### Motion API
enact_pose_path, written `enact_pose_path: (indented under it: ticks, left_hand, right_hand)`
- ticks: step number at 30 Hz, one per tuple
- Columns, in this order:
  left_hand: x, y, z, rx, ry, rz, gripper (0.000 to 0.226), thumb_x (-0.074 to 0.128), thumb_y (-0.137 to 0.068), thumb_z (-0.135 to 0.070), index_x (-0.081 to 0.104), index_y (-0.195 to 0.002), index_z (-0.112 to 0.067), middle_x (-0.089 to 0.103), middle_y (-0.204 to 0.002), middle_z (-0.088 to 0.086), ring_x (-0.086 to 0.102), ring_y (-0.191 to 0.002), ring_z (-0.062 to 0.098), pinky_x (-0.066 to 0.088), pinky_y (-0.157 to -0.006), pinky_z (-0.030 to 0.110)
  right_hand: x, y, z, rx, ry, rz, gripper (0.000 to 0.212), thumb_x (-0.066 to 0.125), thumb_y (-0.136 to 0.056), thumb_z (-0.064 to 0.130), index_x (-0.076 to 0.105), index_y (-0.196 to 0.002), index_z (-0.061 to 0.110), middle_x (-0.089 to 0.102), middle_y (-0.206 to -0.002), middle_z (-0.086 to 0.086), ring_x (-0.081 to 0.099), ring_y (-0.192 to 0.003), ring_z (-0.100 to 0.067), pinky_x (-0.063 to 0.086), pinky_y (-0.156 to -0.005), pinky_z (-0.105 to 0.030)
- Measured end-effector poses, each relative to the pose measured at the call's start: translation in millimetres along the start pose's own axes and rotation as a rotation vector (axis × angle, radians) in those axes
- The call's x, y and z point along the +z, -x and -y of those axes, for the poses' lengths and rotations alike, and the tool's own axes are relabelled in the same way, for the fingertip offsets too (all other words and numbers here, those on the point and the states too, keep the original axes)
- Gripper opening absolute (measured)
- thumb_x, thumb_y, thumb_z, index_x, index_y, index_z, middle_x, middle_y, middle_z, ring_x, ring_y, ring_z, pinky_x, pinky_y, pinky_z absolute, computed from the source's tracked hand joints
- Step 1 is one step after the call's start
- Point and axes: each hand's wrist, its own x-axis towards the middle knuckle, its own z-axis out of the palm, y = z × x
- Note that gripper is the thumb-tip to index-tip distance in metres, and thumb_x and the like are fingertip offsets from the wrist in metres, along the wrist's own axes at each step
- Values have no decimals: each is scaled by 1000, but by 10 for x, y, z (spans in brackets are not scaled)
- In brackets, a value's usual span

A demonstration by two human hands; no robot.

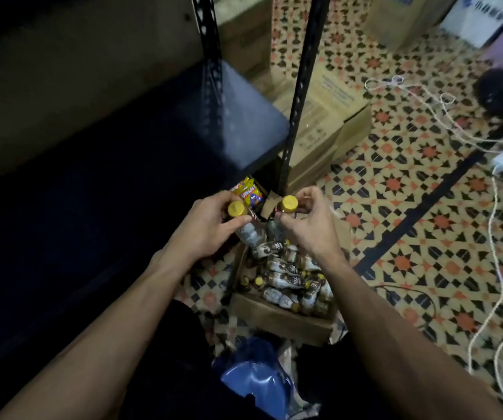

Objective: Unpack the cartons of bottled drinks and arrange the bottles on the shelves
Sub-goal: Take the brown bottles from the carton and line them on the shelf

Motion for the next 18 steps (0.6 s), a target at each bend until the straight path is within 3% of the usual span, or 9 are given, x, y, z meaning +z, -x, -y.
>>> enact_pose_path:
  ticks: [5, 12, 15, 18]
  left_hand:
    - [-823, 393, -900, -18, 35, -154, 26, 74, -84, -41, 69, -100, -22, 71, -87, -10, 65, -80, 4, 53, -78, 32]
    - [-1637, 959, -1739, -35, 25, -342, 24, 69, -86, -48, 67, -103, -30, 70, -91, -16, 64, -86, -1, 54, -82, 34]
    - [-1861, 1200, -1946, -50, 30, -453, 25, 70, -86, -48, 68, -102, -29, 70, -90, -16, 64, -86, -1, 55, -81, 33]
    - [-2074, 1508, -2060, -92, 74, -630, 25, 70, -86, -47, 68, -102, -28, 70, -91, -18, 65, -89, -5, 56, -82, 27]
  right_hand:
    - [-349, 347, 1167, -151, -33, -41, 32, 80, -78, 21, 52, -93, 26, 64, -87, 6, 61, -80, -6, 51, -80, -36]
    - [-574, 631, 2392, -367, -145, 25, 28, 79, -81, 28, 55, -95, 31, 67, -95, 7, 63, -92, -12, 50, -83, -34]
    - [-616, 739, 2809, -461, -165, 94, 26, 80, -83, 23, 59, -96, 31, 68, -96, 13, 64, -97, -7, 49, -88, -27]
    - [-579, 873, 3237, -563, -202, 196, 26, 79, -83, 11, 64, -97, 27, 69, -92, 13, 65, -90, 2, 48, -81, -15]
